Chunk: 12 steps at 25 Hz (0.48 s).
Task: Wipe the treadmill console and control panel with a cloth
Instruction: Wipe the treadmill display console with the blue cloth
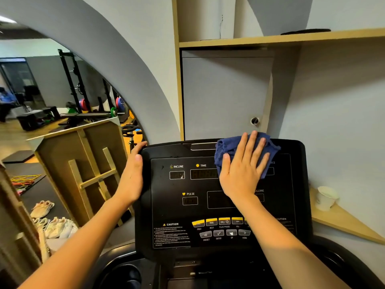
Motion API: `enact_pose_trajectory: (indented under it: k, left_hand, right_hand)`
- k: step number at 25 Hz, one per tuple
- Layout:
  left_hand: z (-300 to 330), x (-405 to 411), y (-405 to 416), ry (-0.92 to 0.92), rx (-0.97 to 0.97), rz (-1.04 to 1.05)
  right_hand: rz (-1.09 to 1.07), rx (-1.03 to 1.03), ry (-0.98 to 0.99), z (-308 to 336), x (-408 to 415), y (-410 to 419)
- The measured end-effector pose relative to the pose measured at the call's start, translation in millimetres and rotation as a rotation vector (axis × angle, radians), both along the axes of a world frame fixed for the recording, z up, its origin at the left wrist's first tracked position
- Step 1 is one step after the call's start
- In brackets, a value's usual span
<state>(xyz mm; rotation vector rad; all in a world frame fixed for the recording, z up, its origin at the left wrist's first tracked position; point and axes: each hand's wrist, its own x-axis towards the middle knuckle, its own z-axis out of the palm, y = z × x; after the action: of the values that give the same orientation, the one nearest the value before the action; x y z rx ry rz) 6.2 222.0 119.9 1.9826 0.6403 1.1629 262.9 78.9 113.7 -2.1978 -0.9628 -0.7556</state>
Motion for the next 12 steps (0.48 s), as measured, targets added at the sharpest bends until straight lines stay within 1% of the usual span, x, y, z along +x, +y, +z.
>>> enact_pose_trajectory:
  k: [8,12]
  left_hand:
    - [3.9,-1.3,-5.2,-0.017,-0.066,-0.063]
    - [4.1,-0.2,-4.4,-0.012,-0.028,-0.06]
  right_hand:
    - [0.138,-0.077,-0.078,5.1,-65.6,31.6]
    - [0.226,-0.106,-0.109,7.2,-105.0,50.3]
